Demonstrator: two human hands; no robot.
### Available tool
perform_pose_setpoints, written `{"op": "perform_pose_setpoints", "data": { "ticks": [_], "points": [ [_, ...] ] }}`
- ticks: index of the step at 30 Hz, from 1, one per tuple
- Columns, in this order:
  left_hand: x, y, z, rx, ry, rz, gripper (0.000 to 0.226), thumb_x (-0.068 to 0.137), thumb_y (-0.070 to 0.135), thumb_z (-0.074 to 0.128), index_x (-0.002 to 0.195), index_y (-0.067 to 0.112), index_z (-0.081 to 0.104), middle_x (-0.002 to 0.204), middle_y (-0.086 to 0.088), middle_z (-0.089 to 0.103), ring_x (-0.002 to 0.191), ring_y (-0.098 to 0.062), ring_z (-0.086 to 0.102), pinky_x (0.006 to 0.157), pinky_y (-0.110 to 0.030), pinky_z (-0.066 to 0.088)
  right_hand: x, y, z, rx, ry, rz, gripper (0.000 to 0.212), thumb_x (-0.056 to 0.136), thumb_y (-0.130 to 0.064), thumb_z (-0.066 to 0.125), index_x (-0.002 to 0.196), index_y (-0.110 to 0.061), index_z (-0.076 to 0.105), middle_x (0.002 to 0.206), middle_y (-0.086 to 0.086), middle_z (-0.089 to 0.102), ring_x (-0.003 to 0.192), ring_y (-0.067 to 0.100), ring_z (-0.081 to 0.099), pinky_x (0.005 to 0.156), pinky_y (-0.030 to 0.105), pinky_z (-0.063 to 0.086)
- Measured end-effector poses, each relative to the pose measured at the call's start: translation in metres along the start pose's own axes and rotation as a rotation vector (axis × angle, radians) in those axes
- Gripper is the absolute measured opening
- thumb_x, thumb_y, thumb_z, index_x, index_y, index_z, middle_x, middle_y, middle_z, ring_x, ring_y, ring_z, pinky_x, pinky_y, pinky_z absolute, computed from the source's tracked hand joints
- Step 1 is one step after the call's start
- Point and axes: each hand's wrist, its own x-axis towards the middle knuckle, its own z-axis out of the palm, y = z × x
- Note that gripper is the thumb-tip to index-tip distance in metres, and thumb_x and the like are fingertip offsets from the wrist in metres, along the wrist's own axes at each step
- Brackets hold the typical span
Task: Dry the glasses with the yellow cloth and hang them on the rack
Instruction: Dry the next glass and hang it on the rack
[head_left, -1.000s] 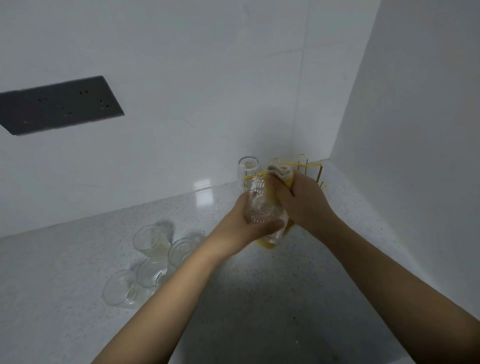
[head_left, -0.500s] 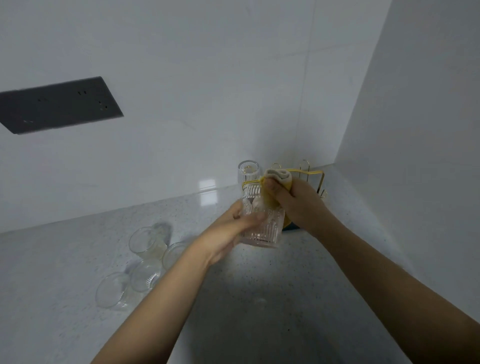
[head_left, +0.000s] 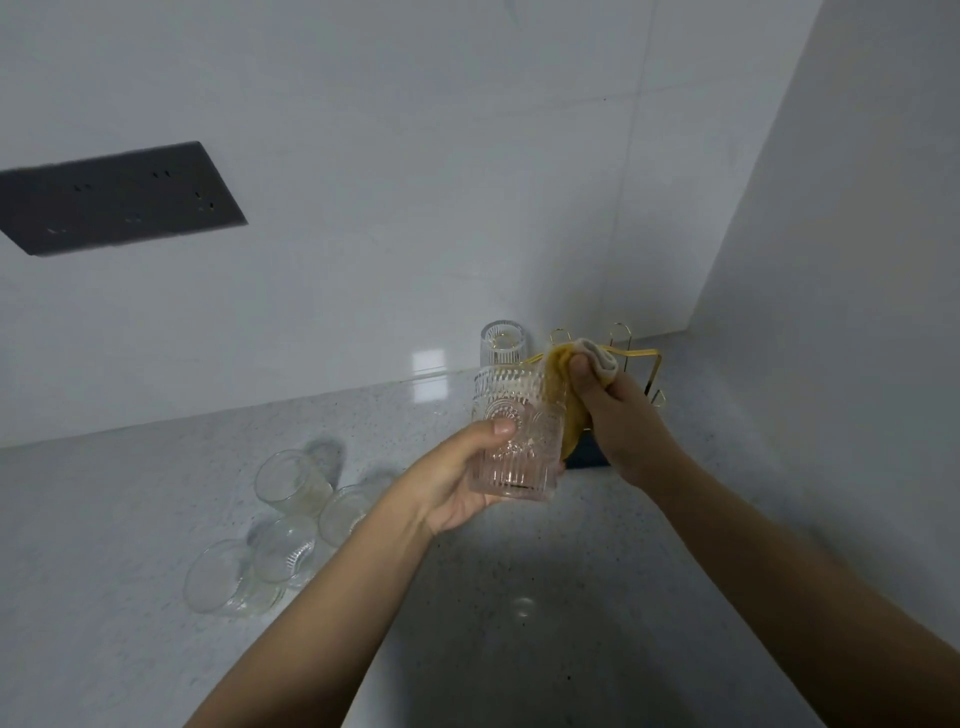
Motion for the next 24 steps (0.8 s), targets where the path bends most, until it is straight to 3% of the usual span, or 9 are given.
{"op": "perform_pose_setpoints", "data": {
  "ticks": [3, 6, 8, 13, 15, 19, 21, 24],
  "points": [
    [0.004, -0.005, -0.004, 0.043, -0.034, -0.014, 0.076, 0.049, 0.037, 0.093, 0.114, 0.008, 0.064, 0.103, -0.016, 0.071, 0.093, -0.029, 0.07, 0.09, -0.051, 0.054, 0.007, 0.01, -0.006, 0.053, 0.094, 0.089, 0.044, 0.075, -0.058, 0.046, 0.097, -0.022, 0.059, 0.095, 0.003, 0.063, 0.094, 0.02, 0.06, 0.094, 0.047, 0.049],
    [0.009, -0.005, -0.006, 0.06, -0.027, -0.023, 0.073, 0.053, 0.039, 0.092, 0.115, 0.009, 0.066, 0.108, -0.019, 0.069, 0.099, -0.032, 0.068, 0.096, -0.058, 0.046, 0.011, 0.016, -0.013, 0.071, 0.131, 0.178, 0.044, 0.076, -0.062, 0.048, 0.1, -0.028, 0.061, 0.105, 0.005, 0.066, 0.101, 0.023, 0.063, 0.093, 0.049, 0.049],
    [0.014, 0.001, -0.006, 0.082, 0.005, -0.024, 0.083, 0.05, 0.041, 0.093, 0.118, 0.007, 0.06, 0.107, -0.019, 0.07, 0.098, -0.032, 0.069, 0.092, -0.055, 0.052, 0.012, 0.015, -0.018, 0.06, 0.204, 0.196, 0.037, 0.085, -0.054, 0.045, 0.1, -0.026, 0.062, 0.102, 0.004, 0.067, 0.098, 0.022, 0.063, 0.093, 0.046, 0.049],
    [0.032, 0.031, -0.005, 0.118, 0.207, -0.016, 0.111, 0.032, 0.042, 0.096, 0.128, 0.01, 0.05, 0.109, -0.017, 0.069, 0.091, -0.033, 0.072, 0.071, -0.045, 0.06, 0.018, 0.009, -0.044, 0.015, 0.361, 0.223, 0.049, 0.091, -0.053, 0.038, 0.112, -0.014, 0.059, 0.106, 0.014, 0.065, 0.1, 0.029, 0.062, 0.093, 0.051, 0.049],
    [0.045, 0.046, -0.007, 0.169, 0.264, -0.034, 0.107, 0.028, 0.04, 0.096, 0.123, 0.014, 0.054, 0.111, -0.013, 0.067, 0.088, -0.029, 0.072, 0.068, -0.043, 0.06, 0.019, 0.005, -0.052, 0.044, 0.382, 0.234, 0.047, 0.091, -0.052, 0.038, 0.11, -0.015, 0.06, 0.106, 0.015, 0.065, 0.1, 0.031, 0.061, 0.093, 0.052, 0.048],
    [0.074, 0.079, -0.006, 0.422, 0.295, -0.111, 0.092, 0.047, 0.034, 0.09, 0.128, 0.016, 0.053, 0.123, -0.01, 0.064, 0.101, -0.026, 0.068, 0.085, -0.05, 0.057, 0.025, 0.004, -0.067, 0.089, 0.408, 0.239, 0.034, 0.093, -0.048, 0.038, 0.094, -0.023, 0.06, 0.106, 0.015, 0.064, 0.101, 0.032, 0.06, 0.093, 0.053, 0.047],
    [0.089, 0.093, 0.0, 0.548, 0.325, -0.129, 0.079, 0.063, 0.025, 0.085, 0.133, 0.014, 0.049, 0.128, -0.008, 0.06, 0.098, -0.022, 0.066, 0.091, -0.052, 0.054, 0.029, 0.007, -0.072, 0.106, 0.424, 0.265, 0.035, 0.092, -0.051, 0.039, 0.094, -0.024, 0.061, 0.106, 0.014, 0.064, 0.101, 0.031, 0.061, 0.093, 0.054, 0.047],
    [0.112, 0.109, 0.014, 0.832, 0.422, -0.103, 0.074, 0.072, 0.026, 0.081, 0.136, 0.018, 0.046, 0.126, -0.001, 0.051, 0.092, -0.015, 0.06, 0.081, -0.034, 0.053, 0.035, 0.013, -0.075, 0.116, 0.443, 0.3, 0.038, 0.091, -0.052, 0.04, 0.096, -0.021, 0.06, 0.105, 0.014, 0.064, 0.1, 0.031, 0.061, 0.093, 0.054, 0.047]
  ]
}}
